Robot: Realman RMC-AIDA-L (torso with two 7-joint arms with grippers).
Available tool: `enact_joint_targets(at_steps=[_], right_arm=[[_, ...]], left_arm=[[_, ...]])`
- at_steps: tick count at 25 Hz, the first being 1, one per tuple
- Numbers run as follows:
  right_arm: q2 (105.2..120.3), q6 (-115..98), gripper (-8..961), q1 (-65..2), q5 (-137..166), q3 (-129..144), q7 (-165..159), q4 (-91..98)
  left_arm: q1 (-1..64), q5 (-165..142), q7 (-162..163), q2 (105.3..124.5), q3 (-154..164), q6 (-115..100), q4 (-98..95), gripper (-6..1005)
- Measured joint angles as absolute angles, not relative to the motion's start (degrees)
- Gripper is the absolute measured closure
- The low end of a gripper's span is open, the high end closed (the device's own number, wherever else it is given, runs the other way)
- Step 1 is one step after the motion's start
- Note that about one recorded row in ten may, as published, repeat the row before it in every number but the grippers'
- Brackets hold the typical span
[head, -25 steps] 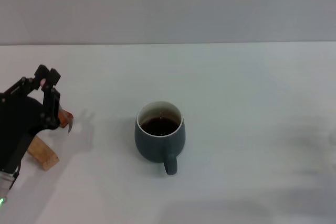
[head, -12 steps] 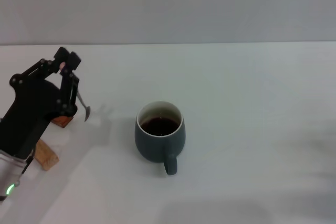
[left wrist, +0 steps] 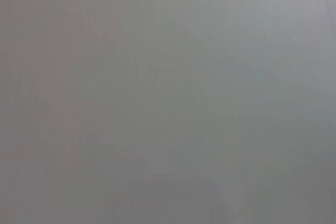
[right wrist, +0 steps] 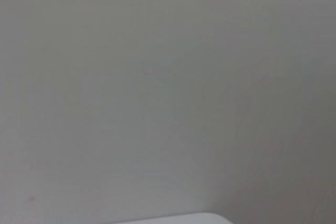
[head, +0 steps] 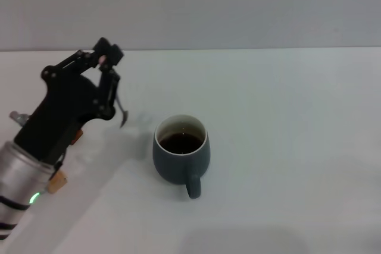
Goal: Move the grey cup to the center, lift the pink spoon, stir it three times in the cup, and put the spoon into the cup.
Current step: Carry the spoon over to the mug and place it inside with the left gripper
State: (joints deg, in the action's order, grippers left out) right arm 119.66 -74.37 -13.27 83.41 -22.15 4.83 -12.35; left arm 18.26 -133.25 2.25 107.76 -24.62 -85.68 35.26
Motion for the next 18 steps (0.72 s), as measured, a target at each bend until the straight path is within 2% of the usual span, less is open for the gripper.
enact_joint_targets(at_steps=[10, 13, 18], right_arm=[[119.61, -73.9, 955, -12.8, 82.0, -22.2, 4.8, -11.4], [119.62, -73.8, 955, -12.8, 82.0, -22.1, 4.8, -11.4], [119.62, -73.3, 955, -12.9, 82.0, -22.1, 4.8, -11.4]], left_arm=[[18.7, -143.9, 2.7, 108.64, -31.4, -79.7, 39.4, 858], [18.5, -149.5, 5.6, 110.11, -35.4, -77.5, 39.5, 858], [18.6, -152.5, 6.4, 111.27, -37.2, -76.0, 39.2, 858]])
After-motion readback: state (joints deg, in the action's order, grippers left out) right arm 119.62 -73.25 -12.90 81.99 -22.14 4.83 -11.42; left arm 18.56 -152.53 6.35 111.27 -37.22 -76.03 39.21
